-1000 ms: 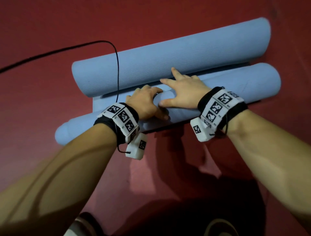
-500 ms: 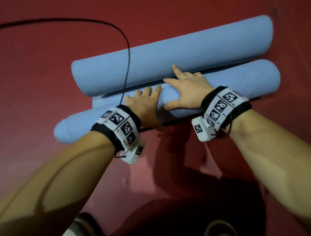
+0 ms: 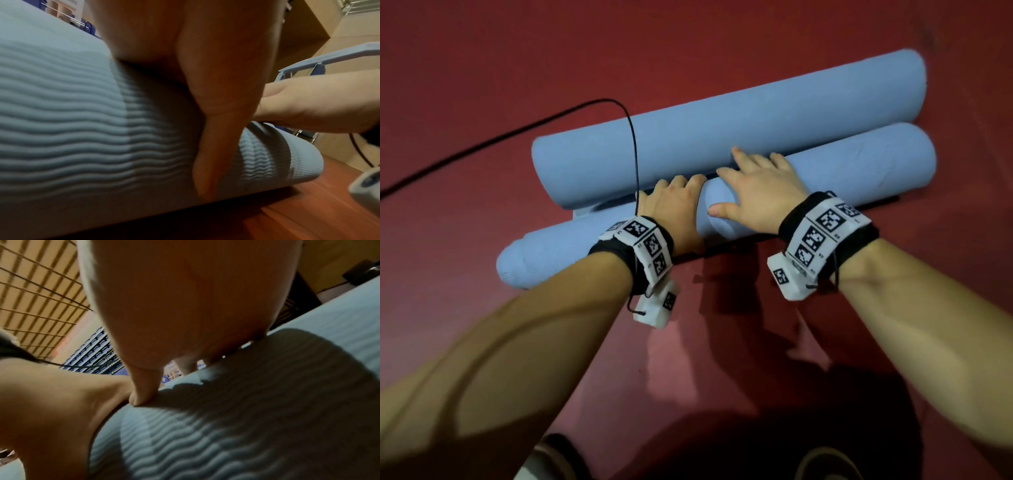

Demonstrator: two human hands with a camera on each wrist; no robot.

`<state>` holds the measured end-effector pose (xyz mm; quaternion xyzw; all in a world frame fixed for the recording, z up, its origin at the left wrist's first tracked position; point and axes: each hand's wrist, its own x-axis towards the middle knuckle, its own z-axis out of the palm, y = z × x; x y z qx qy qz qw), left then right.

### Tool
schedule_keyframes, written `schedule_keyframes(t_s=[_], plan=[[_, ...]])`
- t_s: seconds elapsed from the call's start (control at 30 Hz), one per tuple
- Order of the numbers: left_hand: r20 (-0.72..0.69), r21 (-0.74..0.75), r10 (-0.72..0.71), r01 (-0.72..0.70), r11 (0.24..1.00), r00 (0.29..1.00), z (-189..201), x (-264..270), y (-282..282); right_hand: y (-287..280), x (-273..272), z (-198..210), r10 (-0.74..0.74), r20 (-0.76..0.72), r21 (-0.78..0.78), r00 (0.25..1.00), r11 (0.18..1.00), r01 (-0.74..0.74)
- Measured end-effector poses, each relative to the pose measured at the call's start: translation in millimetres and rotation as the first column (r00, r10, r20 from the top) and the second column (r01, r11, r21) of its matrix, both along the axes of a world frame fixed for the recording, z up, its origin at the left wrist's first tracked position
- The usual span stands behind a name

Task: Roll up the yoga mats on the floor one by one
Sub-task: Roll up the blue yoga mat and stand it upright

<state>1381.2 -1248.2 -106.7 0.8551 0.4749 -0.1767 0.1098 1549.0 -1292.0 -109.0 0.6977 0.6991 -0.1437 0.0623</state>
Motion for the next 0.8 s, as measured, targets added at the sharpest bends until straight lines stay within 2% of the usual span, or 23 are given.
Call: schedule_keyframes(t_s=[0.07, 0.23, 0.43, 0.6, 0.8], plan=[[-0.017, -0.035, -0.003, 0.002, 0.999, 1.000, 2.1, -1.1, -3.2, -9.0, -4.0, 2.5, 0.000, 0.011, -0.003, 1.000, 1.000, 0.000], [-0.040, -0.211, -0.036, 0.027, 0.977, 0.999, -3.8, -14.2, -20.4, -35.2, -14.0, 4.8, -0.011, -0.036, -0.154, 0.999, 0.988, 0.005], [-0.035, -0.309, -0.009, -0.002, 0.951, 0.999, 5.0, -10.8, -7.2, -23.2, -13.2, -1.2, -0.021, -0.073, -0.126, 0.997, 0.992, 0.012], [-0.010, -0.250, 0.066, -0.066, 0.966, 0.998, 8.3, -10.3, -11.7, -4.2, -9.6, -4.0, -0.018, -0.097, -0.143, 0.995, 0.990, 0.004], [0.003, -0.187, 0.050, -0.049, 0.981, 0.999, 4.0, -5.5, -25.0, 8.3, -7.6, -7.4, -0.004, -0.104, -0.135, 0.995, 0.991, -0.010]])
